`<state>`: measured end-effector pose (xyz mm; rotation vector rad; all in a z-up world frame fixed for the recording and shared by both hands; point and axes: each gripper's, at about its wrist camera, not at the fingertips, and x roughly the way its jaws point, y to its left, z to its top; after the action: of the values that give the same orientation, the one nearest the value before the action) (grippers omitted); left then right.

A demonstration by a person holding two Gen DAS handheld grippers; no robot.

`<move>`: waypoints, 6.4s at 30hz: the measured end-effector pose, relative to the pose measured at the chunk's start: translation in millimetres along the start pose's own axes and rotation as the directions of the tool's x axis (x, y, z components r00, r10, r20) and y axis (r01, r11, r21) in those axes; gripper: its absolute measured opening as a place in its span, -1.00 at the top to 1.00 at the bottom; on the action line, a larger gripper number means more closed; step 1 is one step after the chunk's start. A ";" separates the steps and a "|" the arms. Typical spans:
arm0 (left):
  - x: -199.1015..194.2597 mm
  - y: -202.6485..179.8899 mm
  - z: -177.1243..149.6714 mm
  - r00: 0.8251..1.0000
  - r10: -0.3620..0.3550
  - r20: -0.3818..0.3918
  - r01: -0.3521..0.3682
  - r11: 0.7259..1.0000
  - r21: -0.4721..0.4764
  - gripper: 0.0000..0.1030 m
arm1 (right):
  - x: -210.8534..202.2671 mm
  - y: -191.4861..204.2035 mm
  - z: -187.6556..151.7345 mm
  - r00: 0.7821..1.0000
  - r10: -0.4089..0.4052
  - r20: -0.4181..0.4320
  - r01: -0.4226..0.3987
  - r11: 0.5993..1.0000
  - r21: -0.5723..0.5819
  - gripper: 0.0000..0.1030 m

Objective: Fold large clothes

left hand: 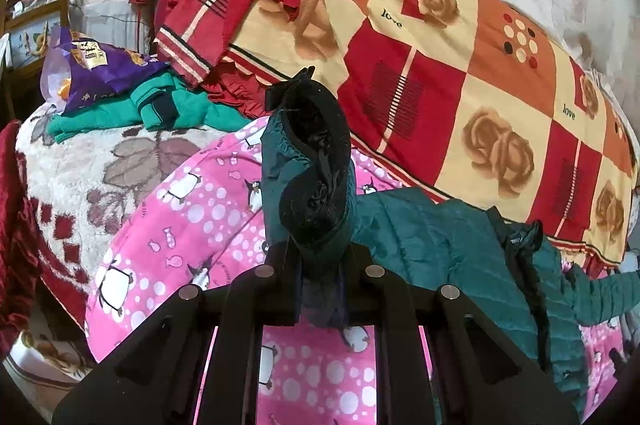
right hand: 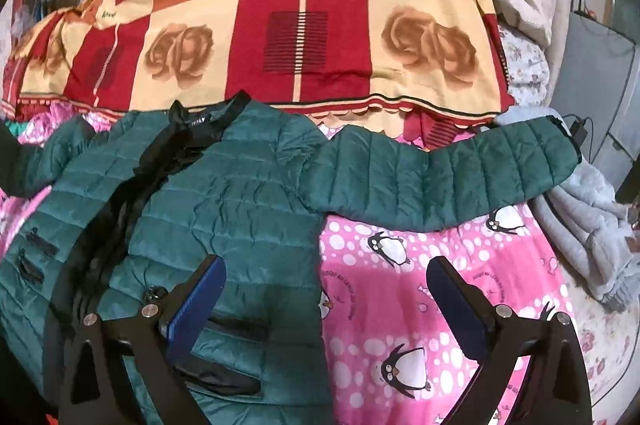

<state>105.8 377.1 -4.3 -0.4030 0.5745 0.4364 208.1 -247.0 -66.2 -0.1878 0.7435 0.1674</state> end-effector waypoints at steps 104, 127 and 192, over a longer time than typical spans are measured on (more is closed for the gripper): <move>8.7 -14.6 -11.7 1.000 -0.003 -0.007 0.004 0.999 0.054 0.78 | -1.0 -11.8 -3.4 0.999 0.043 -0.007 -0.042 0.997 0.064 -0.93; 7.1 -18.2 -11.2 1.000 -0.003 -0.004 0.003 0.998 0.058 0.78 | -1.3 -12.0 -3.6 0.999 0.044 -0.008 -0.044 0.997 0.064 -0.93; 61.8 -443.3 -144.1 0.905 -0.353 -0.238 0.422 0.816 0.396 0.78 | -12.5 -147.3 -63.7 0.998 0.032 -0.050 -0.011 0.930 0.368 -0.93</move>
<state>311.3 -43.8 -45.2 -0.1086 0.7017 -0.1292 189.3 -405.5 -87.3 0.1746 0.8187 0.0411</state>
